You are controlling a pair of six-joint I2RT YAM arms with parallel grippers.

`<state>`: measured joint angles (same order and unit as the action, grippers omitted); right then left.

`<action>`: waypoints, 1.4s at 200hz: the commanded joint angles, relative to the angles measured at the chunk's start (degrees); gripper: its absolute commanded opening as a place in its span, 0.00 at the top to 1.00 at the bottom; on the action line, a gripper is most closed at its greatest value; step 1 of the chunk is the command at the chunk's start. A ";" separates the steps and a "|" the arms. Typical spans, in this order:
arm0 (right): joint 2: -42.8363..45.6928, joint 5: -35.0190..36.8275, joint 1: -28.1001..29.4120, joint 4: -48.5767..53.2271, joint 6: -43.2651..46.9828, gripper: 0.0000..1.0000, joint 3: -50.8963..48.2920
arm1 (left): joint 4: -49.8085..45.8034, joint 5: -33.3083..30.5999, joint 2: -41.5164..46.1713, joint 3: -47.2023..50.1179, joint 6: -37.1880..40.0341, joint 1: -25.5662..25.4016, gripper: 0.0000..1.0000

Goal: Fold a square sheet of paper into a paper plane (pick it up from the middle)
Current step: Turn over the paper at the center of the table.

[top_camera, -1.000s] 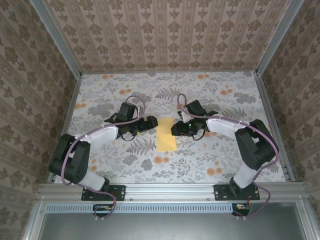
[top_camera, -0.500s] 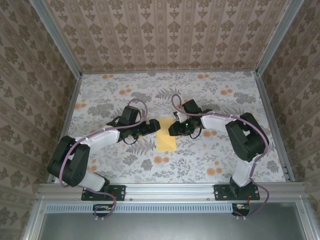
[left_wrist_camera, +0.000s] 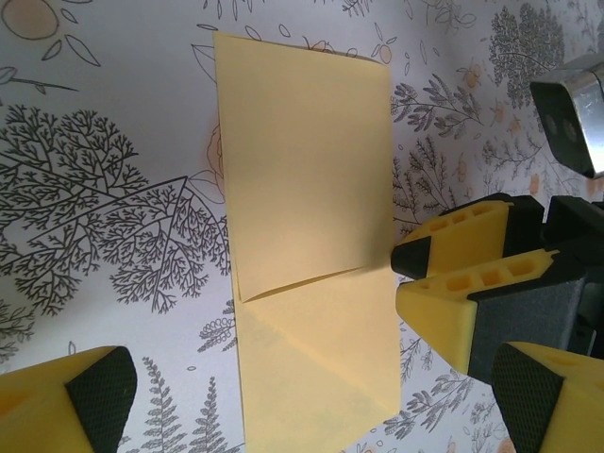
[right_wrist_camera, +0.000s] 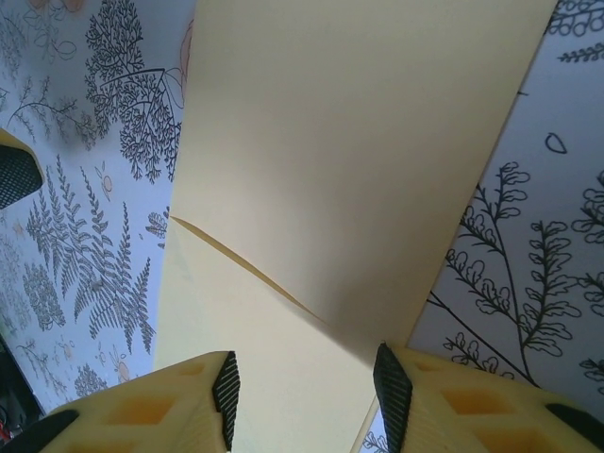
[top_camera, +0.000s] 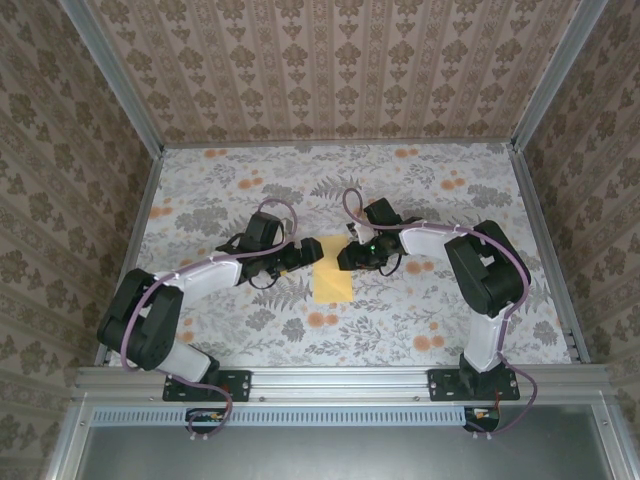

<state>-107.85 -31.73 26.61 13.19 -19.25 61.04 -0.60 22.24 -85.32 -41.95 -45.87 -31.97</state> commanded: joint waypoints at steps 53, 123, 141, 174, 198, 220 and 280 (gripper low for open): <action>0.40 2.23 -0.38 -2.45 -0.39 0.51 1.02 | 0.86 1.07 -1.57 0.07 -1.70 -1.05 0.00; 0.05 0.92 -0.42 -2.80 -0.47 0.49 1.02 | 4.31 2.85 -3.01 1.13 -4.84 -1.26 0.00; 0.21 -1.19 -0.42 -3.23 -0.44 0.54 0.46 | 4.55 3.02 -3.25 1.14 -5.02 -1.43 0.00; 0.89 -3.94 -0.33 -3.59 0.03 0.64 -0.70 | 5.30 3.65 -3.38 1.39 -5.49 -1.70 0.00; 0.57 -4.35 -0.33 -2.55 1.01 0.68 -0.61 | 6.57 4.60 -3.93 1.61 -6.12 -1.76 0.00; -0.15 -4.66 -0.33 -1.87 1.60 0.73 -0.18 | 8.20 5.78 -4.66 1.78 -6.99 -1.96 0.00; 0.58 -3.96 -1.18 -3.86 0.32 0.95 -1.44 | 11.83 8.68 -7.31 1.59 -9.13 -2.39 0.09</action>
<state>-107.85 -35.07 26.28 10.39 -18.20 60.90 8.69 28.77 -91.35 -40.77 -53.58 -33.91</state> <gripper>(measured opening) 0.062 0.935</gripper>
